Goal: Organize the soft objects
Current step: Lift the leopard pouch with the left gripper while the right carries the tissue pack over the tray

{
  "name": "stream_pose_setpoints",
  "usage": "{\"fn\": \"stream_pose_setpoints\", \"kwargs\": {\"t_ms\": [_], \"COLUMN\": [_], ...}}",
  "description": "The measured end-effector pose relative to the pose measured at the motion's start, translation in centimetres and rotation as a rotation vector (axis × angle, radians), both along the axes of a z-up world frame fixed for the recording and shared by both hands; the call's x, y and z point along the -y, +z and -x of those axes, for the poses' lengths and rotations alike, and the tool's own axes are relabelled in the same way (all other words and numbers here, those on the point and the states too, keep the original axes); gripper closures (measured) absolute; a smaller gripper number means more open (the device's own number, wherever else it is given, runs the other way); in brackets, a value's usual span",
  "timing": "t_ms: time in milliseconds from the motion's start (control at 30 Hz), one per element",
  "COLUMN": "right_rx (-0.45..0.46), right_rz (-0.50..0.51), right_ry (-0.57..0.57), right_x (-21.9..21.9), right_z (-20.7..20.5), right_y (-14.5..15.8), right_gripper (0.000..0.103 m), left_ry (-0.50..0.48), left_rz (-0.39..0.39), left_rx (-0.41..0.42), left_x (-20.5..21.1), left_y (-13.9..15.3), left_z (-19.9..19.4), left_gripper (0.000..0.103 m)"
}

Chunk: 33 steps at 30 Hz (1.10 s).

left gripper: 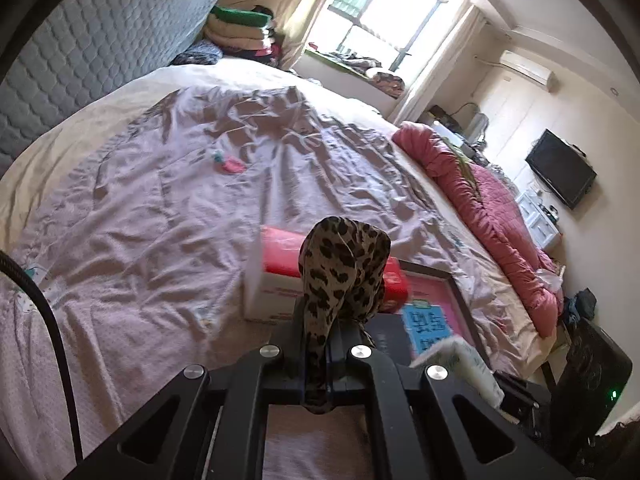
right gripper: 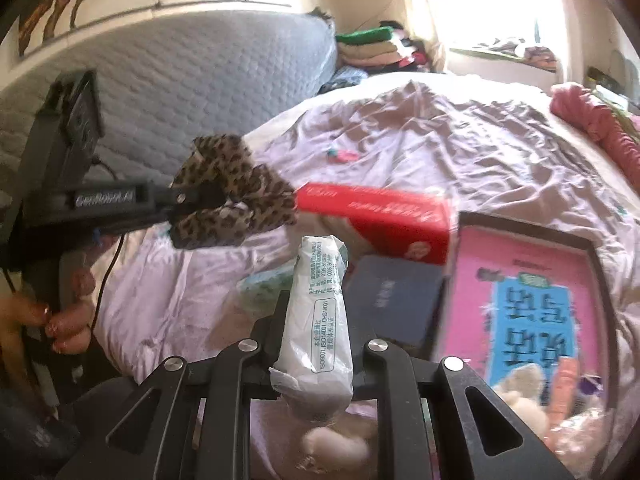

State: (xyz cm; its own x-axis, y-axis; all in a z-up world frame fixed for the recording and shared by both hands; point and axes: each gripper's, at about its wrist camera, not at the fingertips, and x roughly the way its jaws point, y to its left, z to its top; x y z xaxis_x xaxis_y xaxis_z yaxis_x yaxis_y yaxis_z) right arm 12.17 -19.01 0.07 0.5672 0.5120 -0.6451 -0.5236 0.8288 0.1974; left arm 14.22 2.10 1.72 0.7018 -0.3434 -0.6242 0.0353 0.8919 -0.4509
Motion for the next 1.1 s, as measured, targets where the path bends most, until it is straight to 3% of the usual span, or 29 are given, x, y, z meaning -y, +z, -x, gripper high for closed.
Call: {"fn": "stream_pose_setpoints", "kwargs": {"t_ms": [267,533,1100], "right_rx": [0.041,0.072,0.056], "right_rz": [-0.024,-0.063,-0.077], "right_ry": [-0.101,-0.22,-0.308], "right_x": [5.1,10.8,15.8], "right_z": [0.6,1.3,1.7], "right_y": [2.4,3.8,2.1], "right_gripper": [0.083,0.083,0.082], "left_ry": [-0.092,-0.19,-0.312], "left_rz": [-0.026,-0.062,-0.109], "left_rx": [0.048,0.049,-0.026], "left_x": [5.4,10.8,18.4], "left_y": [2.4,2.9,-0.5], "left_z": [1.3,2.0,1.6], "left_gripper": [0.098,0.098,0.098]}}
